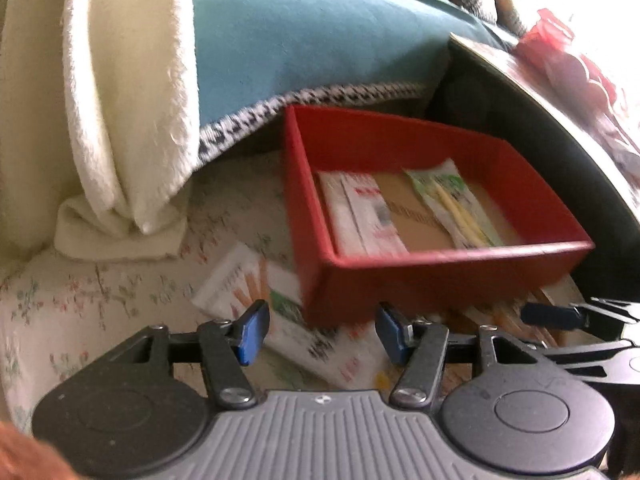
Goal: Organize snacks
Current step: 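Move both tools back toward the remaining snacks beside the box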
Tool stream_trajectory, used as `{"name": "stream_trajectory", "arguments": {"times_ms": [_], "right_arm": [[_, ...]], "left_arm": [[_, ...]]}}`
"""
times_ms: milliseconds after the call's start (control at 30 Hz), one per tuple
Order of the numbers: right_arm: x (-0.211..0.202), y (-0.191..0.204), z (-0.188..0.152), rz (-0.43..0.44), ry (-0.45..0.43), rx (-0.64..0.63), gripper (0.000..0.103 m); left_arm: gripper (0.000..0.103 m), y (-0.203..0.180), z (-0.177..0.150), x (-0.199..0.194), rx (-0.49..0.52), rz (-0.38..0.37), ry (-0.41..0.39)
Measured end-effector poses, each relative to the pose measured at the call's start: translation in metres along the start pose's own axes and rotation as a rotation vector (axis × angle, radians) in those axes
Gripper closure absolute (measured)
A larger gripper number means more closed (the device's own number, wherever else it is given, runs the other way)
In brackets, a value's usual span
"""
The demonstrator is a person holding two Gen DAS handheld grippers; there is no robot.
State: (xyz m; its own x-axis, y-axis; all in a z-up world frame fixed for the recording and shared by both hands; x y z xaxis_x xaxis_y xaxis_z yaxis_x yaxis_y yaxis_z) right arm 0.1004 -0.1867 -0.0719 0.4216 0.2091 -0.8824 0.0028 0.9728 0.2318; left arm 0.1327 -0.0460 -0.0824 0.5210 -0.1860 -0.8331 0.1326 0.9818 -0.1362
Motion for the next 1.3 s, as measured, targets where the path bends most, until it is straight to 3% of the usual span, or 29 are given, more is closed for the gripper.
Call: {"name": "stream_trajectory", "arguments": {"times_ms": [100,267,400,500,600,667,767,967,1067,1200,1300], "right_arm": [[0.010,0.000,0.005,-0.006,0.002,0.026,0.030],[0.020,-0.006,0.016,-0.007,-0.066,0.060,0.035],[0.036,-0.023,0.010,0.021,-0.010,0.142,0.035],[0.044,-0.024,0.004,-0.080,0.003,0.057,0.036],[0.044,-0.019,0.002,-0.085,0.022,0.014,0.036],[0.043,-0.009,-0.004,-0.057,0.047,-0.032,0.033],[0.040,0.011,-0.017,-0.032,0.090,-0.127,0.029],[0.021,0.038,-0.039,0.120,0.169,-0.174,0.027],[0.011,0.037,-0.029,0.118,0.122,-0.086,0.027],[0.017,0.029,-0.009,0.129,0.065,0.123,0.025],[0.028,0.037,-0.011,0.085,0.063,0.139,0.025]], "left_arm": [[0.047,-0.003,-0.002,0.016,0.008,-0.041,0.040],[0.044,-0.022,0.002,0.030,0.031,-0.082,0.022],[0.043,-0.034,0.005,0.042,0.035,-0.131,0.016],[0.039,-0.045,0.003,0.047,0.127,-0.126,-0.019],[0.037,-0.042,-0.001,0.054,0.129,-0.141,-0.019],[0.036,-0.038,-0.003,0.052,0.132,-0.108,0.011],[0.038,-0.019,-0.018,0.048,0.038,-0.126,0.076],[0.038,-0.010,-0.050,0.018,0.059,-0.106,0.124],[0.040,0.002,-0.052,0.004,-0.024,-0.141,0.141],[0.040,0.025,-0.036,-0.012,-0.085,-0.100,0.062],[0.040,0.035,-0.029,-0.011,-0.123,-0.093,0.053]]}}
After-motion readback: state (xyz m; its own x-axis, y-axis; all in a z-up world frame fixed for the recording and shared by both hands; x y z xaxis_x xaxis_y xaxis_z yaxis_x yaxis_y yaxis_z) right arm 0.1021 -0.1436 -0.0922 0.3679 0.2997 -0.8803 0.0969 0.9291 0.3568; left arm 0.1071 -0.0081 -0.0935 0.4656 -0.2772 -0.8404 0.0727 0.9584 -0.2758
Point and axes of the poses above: each gripper's, at about its wrist camera, not at the fingertips, and x roughly the way its jaws point, y to its left, z to its top, the point moved 9 cm from there along x, roughly the way its jaws point, and after that the axes turned 7 degrees about z, right-handed, at the moved point
